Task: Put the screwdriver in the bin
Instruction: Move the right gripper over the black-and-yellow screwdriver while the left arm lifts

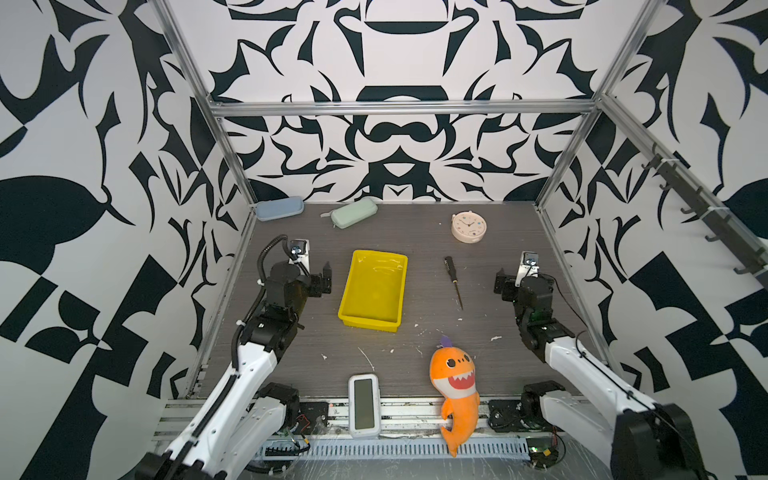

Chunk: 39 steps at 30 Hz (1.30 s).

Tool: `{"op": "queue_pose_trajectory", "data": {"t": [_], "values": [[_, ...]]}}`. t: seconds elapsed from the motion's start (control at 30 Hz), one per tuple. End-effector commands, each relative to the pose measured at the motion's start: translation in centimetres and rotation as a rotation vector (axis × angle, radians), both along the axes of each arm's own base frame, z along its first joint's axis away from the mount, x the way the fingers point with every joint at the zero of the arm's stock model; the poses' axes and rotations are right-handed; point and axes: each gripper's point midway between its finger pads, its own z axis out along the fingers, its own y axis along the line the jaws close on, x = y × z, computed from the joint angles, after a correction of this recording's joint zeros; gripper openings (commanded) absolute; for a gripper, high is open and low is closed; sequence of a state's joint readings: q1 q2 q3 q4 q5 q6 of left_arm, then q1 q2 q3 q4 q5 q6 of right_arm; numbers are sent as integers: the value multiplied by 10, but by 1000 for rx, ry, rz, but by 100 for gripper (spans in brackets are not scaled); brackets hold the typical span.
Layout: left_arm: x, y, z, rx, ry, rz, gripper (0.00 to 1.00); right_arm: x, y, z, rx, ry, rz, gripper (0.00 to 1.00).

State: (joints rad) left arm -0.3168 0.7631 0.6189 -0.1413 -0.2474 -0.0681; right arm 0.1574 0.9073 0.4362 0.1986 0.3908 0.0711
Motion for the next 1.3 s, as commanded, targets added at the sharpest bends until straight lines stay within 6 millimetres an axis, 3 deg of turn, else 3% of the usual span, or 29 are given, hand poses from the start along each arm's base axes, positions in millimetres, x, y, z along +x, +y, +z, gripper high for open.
{"op": "queue_pose_trajectory", "data": {"t": [0.0,0.07,0.13,0.23,0.37,0.5,0.63,0.8,0.97,1.0,1.13,1.27], "values": [[-34,-4,-31,-153,135,3,99,-19,4,22,100,66,-5,100],[-41,-6,-36,-239,122,0,99,-28,-1,22,219,66,-91,100],[-45,-4,-46,-315,97,29,99,-51,-7,-5,333,189,-204,100],[-60,7,-49,-385,125,101,99,-78,-9,-21,368,307,-261,100],[-71,17,-65,-480,161,193,99,-104,-6,-23,475,322,-293,100],[-73,21,-71,-504,155,218,99,-106,9,-9,581,222,-196,100],[-72,24,-79,-519,173,252,99,-109,3,1,665,163,-270,100],[-78,52,-98,-493,243,469,99,-115,-2,-2,636,235,-323,100],[-75,48,-105,-470,298,467,99,-143,-24,-5,450,399,-425,100],[-76,50,-105,-466,301,481,99,-143,-20,-6,442,442,-407,100],[-76,50,-105,-466,304,486,99,-123,30,-21,543,630,-186,100],[-83,65,-108,-484,286,583,99,-99,56,-18,598,605,-74,98]]}}
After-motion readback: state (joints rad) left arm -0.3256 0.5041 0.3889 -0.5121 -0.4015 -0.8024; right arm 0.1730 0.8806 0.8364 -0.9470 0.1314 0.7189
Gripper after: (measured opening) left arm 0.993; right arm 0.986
